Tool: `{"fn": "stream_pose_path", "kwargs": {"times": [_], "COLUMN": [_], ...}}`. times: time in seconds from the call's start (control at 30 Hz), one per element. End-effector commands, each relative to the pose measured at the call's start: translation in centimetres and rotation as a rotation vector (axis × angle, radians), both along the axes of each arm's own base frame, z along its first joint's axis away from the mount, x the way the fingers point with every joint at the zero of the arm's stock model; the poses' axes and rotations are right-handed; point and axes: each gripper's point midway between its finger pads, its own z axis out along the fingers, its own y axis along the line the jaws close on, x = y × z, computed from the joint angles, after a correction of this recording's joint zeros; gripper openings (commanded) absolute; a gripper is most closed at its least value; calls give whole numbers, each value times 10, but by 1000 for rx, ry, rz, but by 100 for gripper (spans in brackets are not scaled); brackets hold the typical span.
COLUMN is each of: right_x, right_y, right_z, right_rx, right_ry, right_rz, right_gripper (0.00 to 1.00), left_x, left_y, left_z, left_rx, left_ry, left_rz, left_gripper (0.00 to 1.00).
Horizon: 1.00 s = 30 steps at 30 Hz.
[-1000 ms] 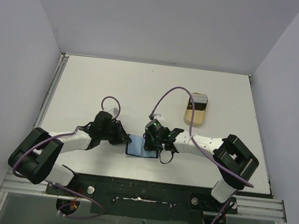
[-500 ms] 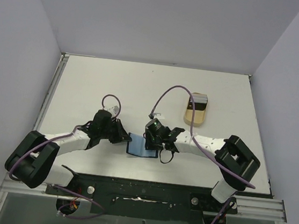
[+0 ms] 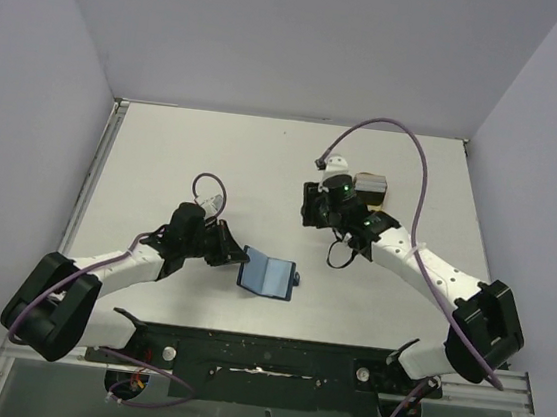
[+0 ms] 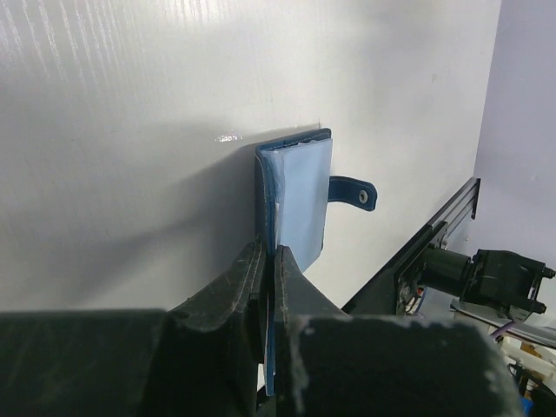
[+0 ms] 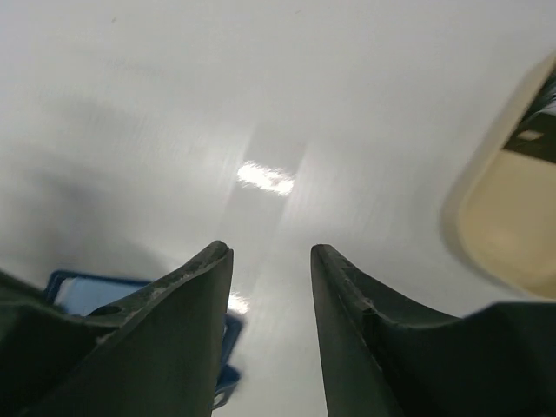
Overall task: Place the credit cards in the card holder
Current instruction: Open the card holder at the center of the board, then pick up the credit card from the storage box.
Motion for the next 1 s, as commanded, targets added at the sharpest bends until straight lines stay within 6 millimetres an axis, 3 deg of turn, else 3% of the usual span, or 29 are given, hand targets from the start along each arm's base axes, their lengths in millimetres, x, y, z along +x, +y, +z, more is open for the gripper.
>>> {"fn": "stream_pose_path", "kwargs": {"times": [0.0, 0.07, 0.17, 0.4, 0.7, 0.97], "right_x": [50, 67, 85, 127, 159, 167], "right_y": [-51, -76, -94, -145, -175, -179], "right_z": [41, 49, 51, 25, -16, -36], "right_rx": [-198, -277, -360, -468, -647, -763], "right_ry": [-205, -252, -301, -216, -221, -264], "right_rz": [-41, -68, 41, 160, 362, 473], "right_gripper": [42, 42, 46, 65, 67, 67], "left_x": [7, 7, 4, 5, 6, 6], "left_y": [-7, -6, -7, -8, -15, -14], "left_z": [25, 23, 24, 27, 31, 30], "left_rx": [-45, -37, -39, -32, -81, -84], "left_ry": [-69, -59, -43, -39, -23, -16], "left_rz": [-31, -32, -55, -72, -83, -89], "left_gripper": [0, 0, 0, 0, 0, 0]}}
